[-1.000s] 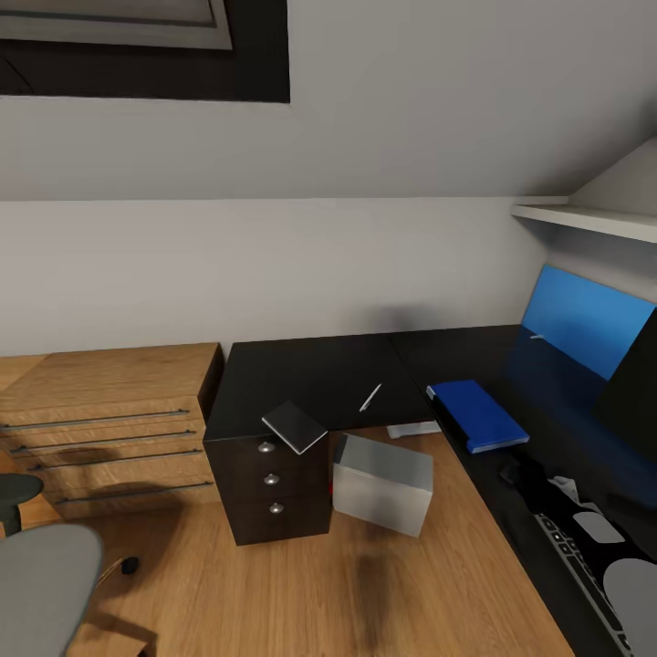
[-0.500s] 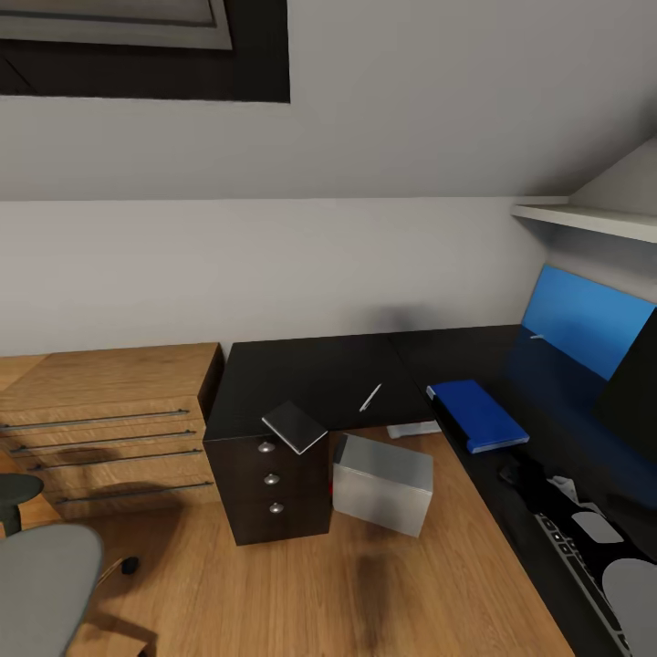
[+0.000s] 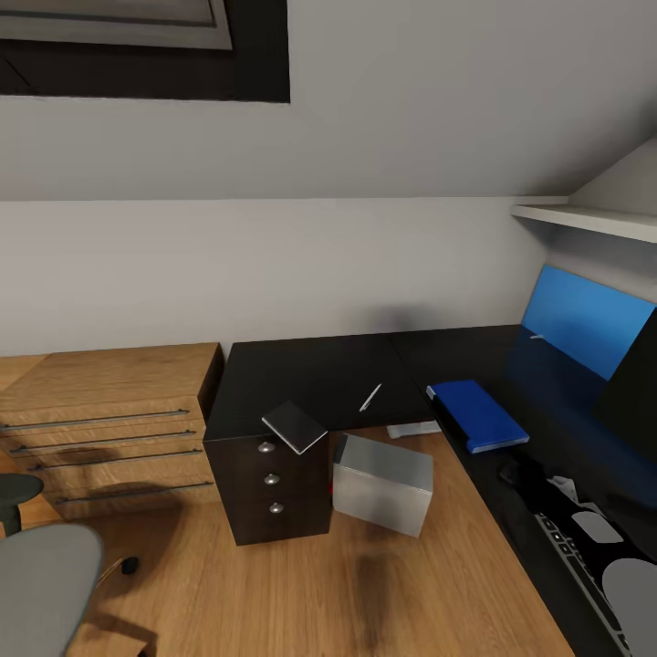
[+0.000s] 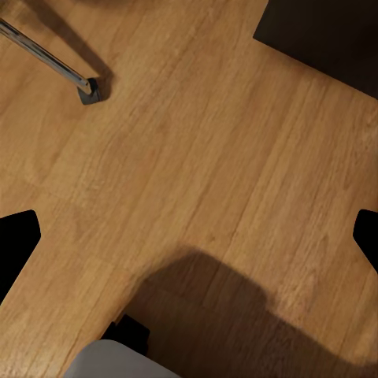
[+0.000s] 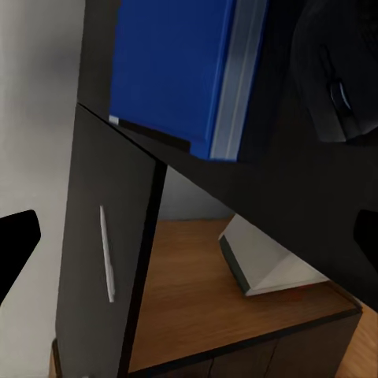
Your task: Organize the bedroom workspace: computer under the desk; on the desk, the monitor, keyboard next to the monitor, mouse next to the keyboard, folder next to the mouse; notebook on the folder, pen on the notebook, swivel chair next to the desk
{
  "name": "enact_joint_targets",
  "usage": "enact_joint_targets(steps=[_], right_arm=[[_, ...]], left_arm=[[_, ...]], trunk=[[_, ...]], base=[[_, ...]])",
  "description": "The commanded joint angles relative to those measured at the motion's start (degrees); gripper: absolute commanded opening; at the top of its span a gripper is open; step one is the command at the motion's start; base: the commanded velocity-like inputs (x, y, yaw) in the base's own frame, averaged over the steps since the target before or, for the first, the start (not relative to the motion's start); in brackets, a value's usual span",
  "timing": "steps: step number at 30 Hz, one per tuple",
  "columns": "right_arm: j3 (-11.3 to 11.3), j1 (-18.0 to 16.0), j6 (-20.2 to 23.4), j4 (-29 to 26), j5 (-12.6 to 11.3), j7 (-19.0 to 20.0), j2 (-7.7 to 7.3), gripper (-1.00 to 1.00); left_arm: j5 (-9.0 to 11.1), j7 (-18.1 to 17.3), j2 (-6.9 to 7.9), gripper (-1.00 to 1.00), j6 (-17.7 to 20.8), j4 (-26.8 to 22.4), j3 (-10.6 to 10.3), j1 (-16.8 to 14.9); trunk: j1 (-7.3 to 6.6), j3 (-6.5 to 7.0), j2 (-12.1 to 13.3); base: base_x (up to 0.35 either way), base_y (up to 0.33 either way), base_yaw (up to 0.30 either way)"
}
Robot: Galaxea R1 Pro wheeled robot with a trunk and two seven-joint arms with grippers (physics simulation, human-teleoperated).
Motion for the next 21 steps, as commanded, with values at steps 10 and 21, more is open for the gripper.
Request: enact_joint_targets(steps=[10, 21], right_arm=[[-0.30, -0.04, 0.43, 0.00, -0.22, 0.09, 0.06, 1.00], [-0.30, -0.04, 0.42, -0.10, -0.27, 0.79, 0.09, 1.00]], left_arm=[[0.60, -0.13, 0.00, 1.00, -0.16, 0.02, -0.19, -0.03], [0.60, -0.13, 0.00, 1.00, -0.16, 0.02, -0.19, -0.03]], trunk=[[0.00, -0.06, -0.04], [0.00, -0.06, -0.04]], base=[[0.000, 0.000, 0.000], [0.000, 0.000, 0.000]])
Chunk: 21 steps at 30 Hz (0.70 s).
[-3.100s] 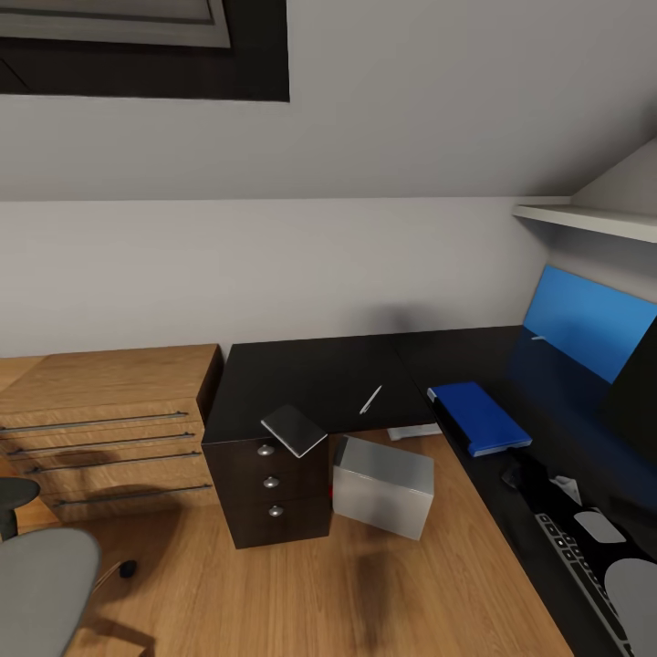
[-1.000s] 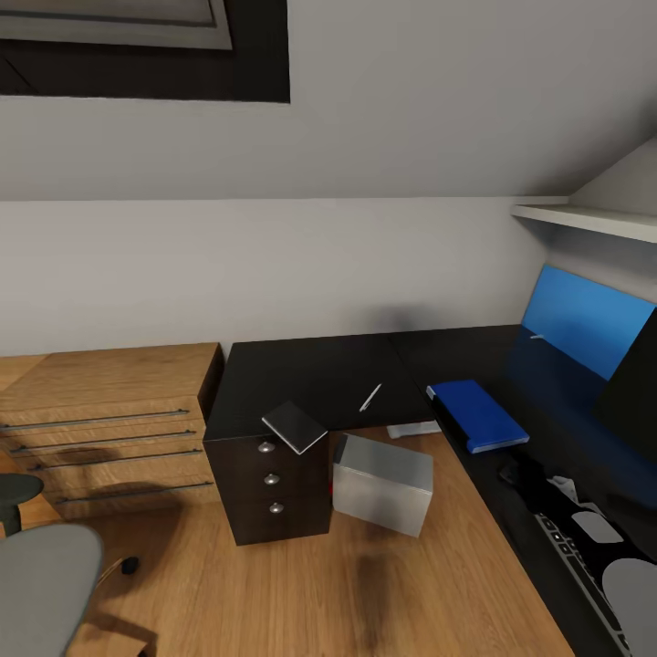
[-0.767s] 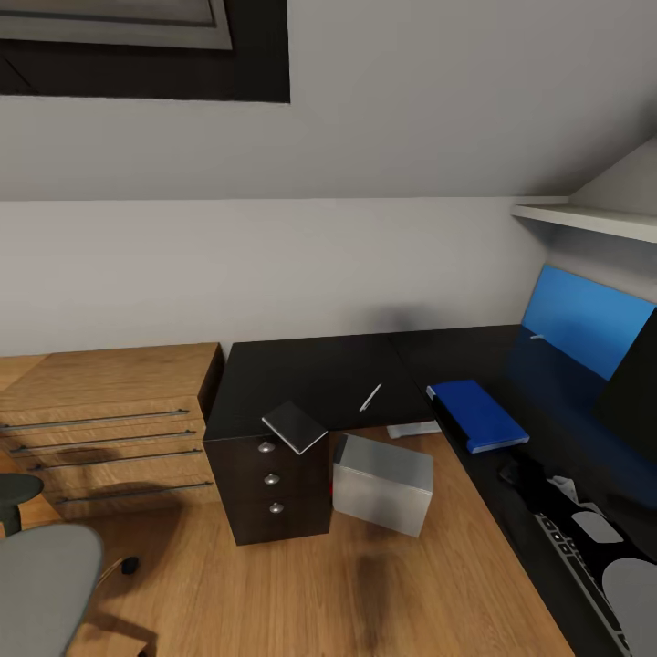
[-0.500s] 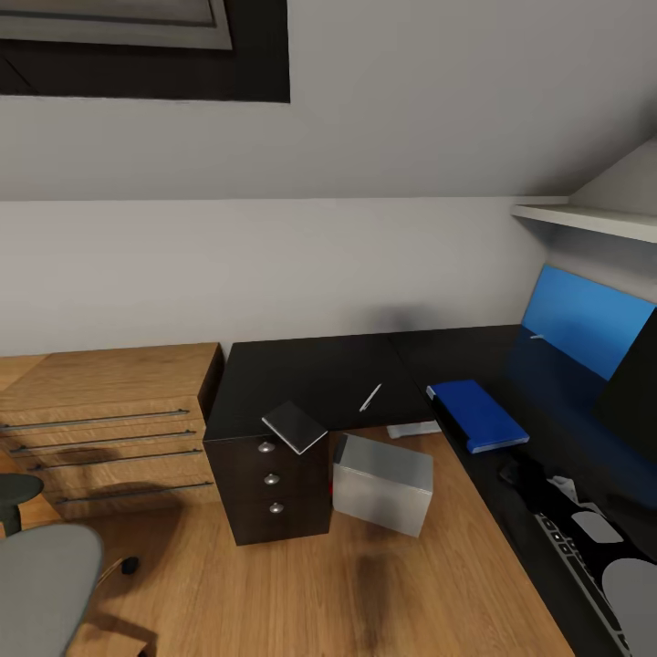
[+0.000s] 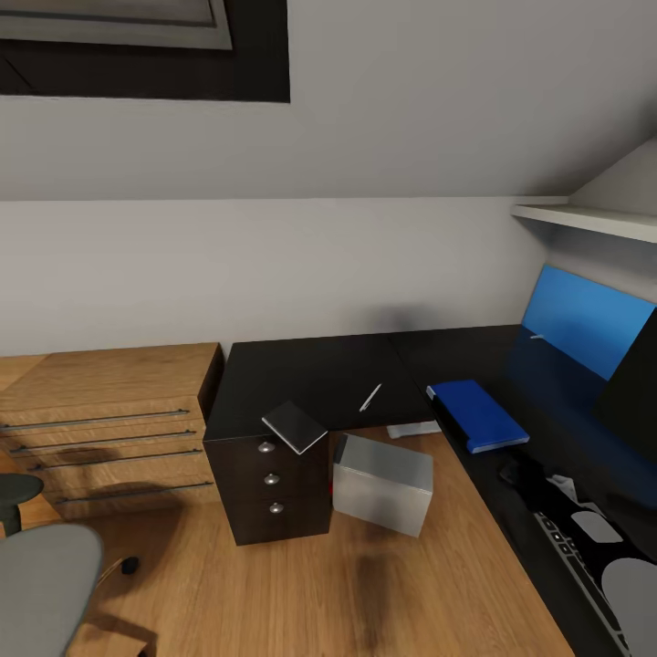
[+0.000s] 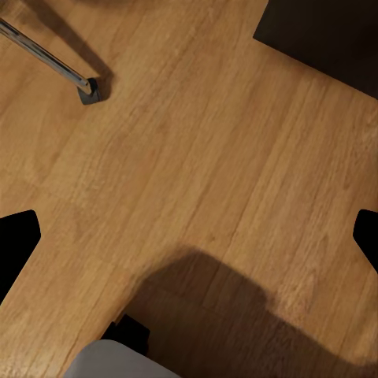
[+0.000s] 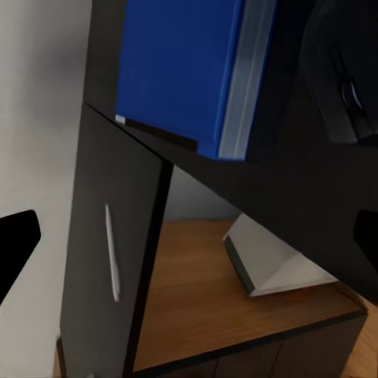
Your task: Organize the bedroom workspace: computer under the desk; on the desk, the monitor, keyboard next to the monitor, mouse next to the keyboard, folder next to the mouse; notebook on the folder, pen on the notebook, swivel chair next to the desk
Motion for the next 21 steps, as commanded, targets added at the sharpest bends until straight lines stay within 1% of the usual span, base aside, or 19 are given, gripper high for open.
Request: enact_joint_targets(steps=[1, 4, 12, 15, 21], right_arm=[[-0.30, -0.04, 0.44, 0.03, -0.27, 0.28, 0.02, 1.00], [-0.30, -0.04, 0.30, 0.05, -0.26, 1.06, 0.19, 1.00], [-0.34, -0.04, -0.34, -0.18, -0.08, 2.03, 1.23, 1.00], [-0.36, -0.04, -0.77, -0.19, -0.06, 2.28, 1.33, 1.00], [-0.38, -0.04, -0.88, -0.16, -0.04, 4.03, 1.32, 1.00]], left_arm=[[0.60, -0.13, 0.00, 1.00, -0.16, 0.02, -0.19, -0.03], [0.60, -0.13, 0.00, 1.00, -0.16, 0.02, -0.19, -0.03], [0.60, -0.13, 0.00, 1.00, -0.16, 0.02, -0.19, -0.03], [0.60, -0.13, 0.00, 1.00, -0.16, 0.02, -0.19, -0.03], [0.60, -0.13, 0.00, 1.00, -0.16, 0.02, -0.19, -0.03]], trunk=[[0.00, -0.06, -0.04], [0.00, -0.06, -0.04], [0.00, -0.22, -0.04], [0.00, -0.35, -0.04], [0.00, -0.44, -0.04]], base=[[0.000, 0.000, 0.000], [0.000, 0.000, 0.000], [0.000, 0.000, 0.011], [0.000, 0.000, 0.052], [0.000, 0.000, 0.019]])
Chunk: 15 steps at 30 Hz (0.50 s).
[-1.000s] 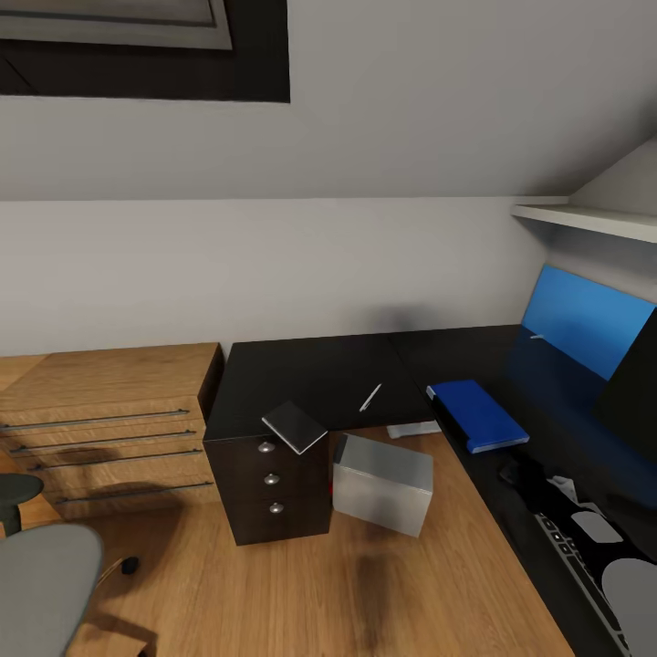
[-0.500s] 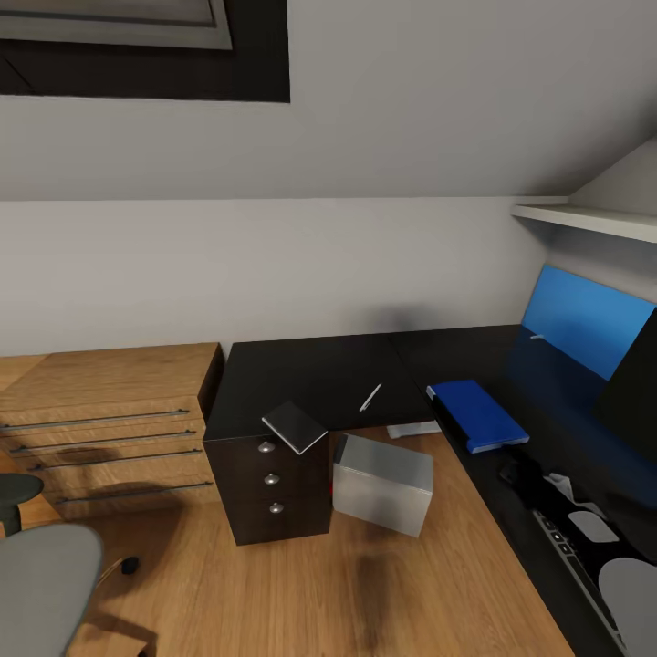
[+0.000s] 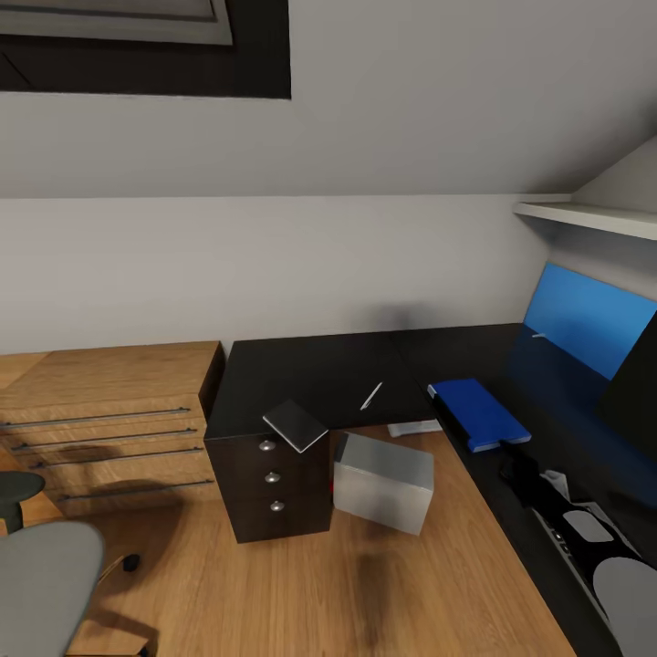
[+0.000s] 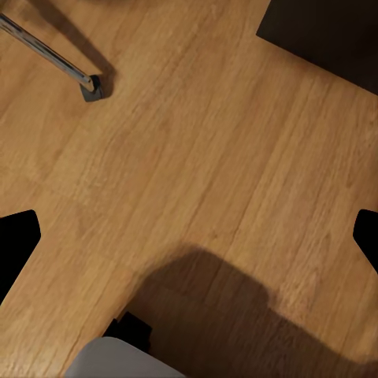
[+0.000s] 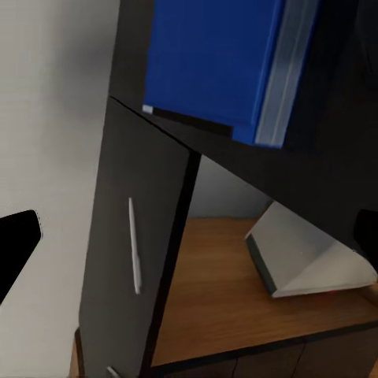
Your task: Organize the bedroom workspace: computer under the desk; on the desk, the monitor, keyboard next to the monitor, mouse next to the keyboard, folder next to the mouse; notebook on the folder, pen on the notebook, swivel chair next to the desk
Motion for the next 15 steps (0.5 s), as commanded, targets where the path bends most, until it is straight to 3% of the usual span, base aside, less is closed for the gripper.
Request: enact_joint_targets(steps=[1, 7, 15], right_arm=[[-0.29, -0.04, 0.50, 0.01, -0.34, 0.39, 0.00, 1.00], [-0.28, -0.04, 0.34, 0.01, -0.34, 1.51, 0.12, 1.00], [-0.29, -0.04, 0.18, 0.08, -0.34, 1.87, 0.24, 1.00]], left_arm=[[0.60, -0.13, 0.00, 1.00, -0.16, 0.02, -0.19, -0.02], [0.60, -0.13, 0.00, 1.00, -0.16, 0.02, -0.19, -0.02], [0.60, -0.13, 0.00, 1.00, -0.16, 0.02, -0.19, -0.02]], trunk=[[0.00, -0.07, -0.04], [0.00, -0.09, -0.04], [0.00, -0.10, -0.04]], base=[[0.000, 0.000, 0.008], [0.000, 0.000, 0.055], [0.000, 0.000, 0.219]])
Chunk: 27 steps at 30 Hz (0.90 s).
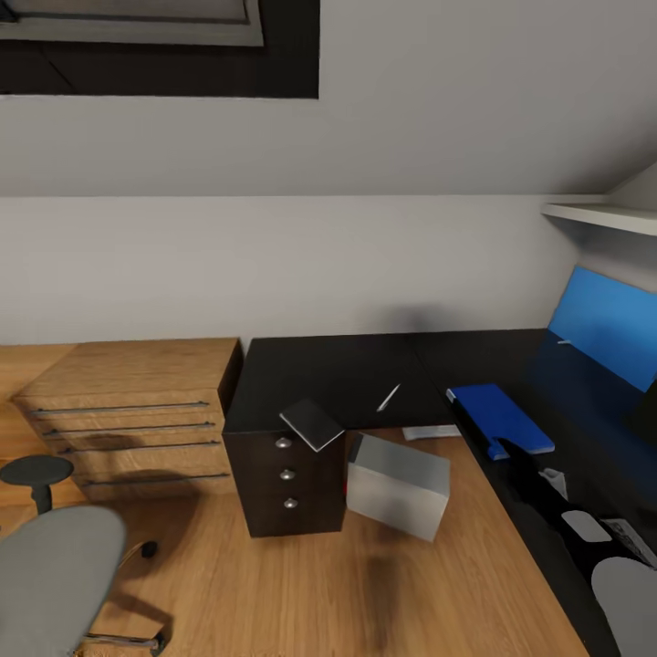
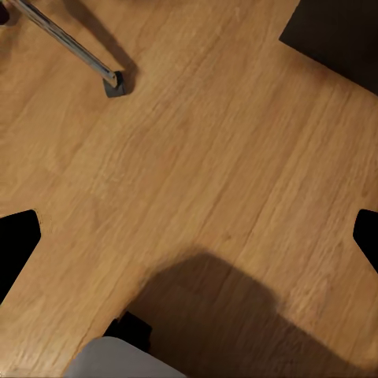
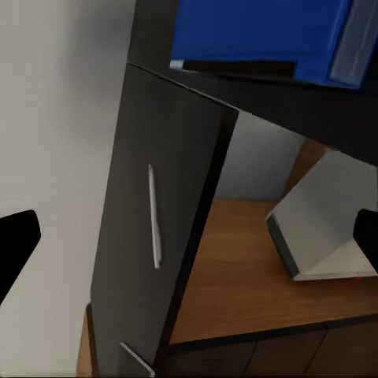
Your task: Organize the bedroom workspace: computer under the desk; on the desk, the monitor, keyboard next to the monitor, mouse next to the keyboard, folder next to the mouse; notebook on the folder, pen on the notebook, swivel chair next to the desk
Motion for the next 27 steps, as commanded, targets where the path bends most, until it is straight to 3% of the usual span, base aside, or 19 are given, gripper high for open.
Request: enact_joint_targets(steps=[1, 27], right_arm=[[-0.25, -0.03, 0.51, 0.00, -0.38, 0.09, -0.01, 1.00], [-0.17, -0.03, 0.40, 0.08, -0.30, 0.21, 0.59, 1.00]], left_arm=[[0.60, -0.13, 0.00, 1.00, -0.16, 0.04, -0.18, -0.04], [0.60, -0.13, 0.00, 1.00, -0.16, 0.04, -0.18, -0.04]], trunk=[[0.00, -0.06, -0.04], [0.00, -0.06, -0.04]], base=[[0.000, 0.000, 0.259], [0.000, 0.000, 0.274]])
